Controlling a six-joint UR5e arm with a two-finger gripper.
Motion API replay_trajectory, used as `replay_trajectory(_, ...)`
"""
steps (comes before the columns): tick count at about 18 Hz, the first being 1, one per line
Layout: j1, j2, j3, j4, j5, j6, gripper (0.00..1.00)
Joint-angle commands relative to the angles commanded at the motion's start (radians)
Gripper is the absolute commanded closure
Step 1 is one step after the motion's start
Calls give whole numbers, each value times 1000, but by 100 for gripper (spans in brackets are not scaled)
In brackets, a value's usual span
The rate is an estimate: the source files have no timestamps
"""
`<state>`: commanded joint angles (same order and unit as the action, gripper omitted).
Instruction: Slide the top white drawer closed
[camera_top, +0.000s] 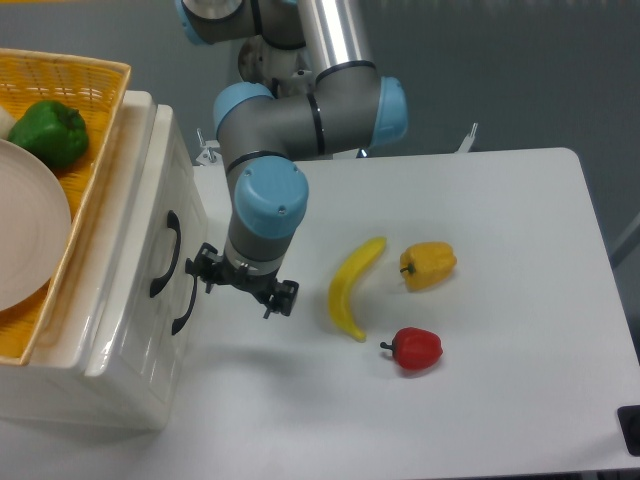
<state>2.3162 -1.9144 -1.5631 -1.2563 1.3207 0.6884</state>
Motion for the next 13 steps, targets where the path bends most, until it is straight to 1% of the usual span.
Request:
replay_trajectory(3,32,11,3,-8,54,42,0)
replay_trajectory(8,72,18,6,-9,72,117,0)
replay_trajectory(10,89,44,0,-12,104,143,0)
replay_trajectory(12,110,66,-9,-17,150,201,0)
replay_trajectory(13,118,67,-9,-37,153,233,0)
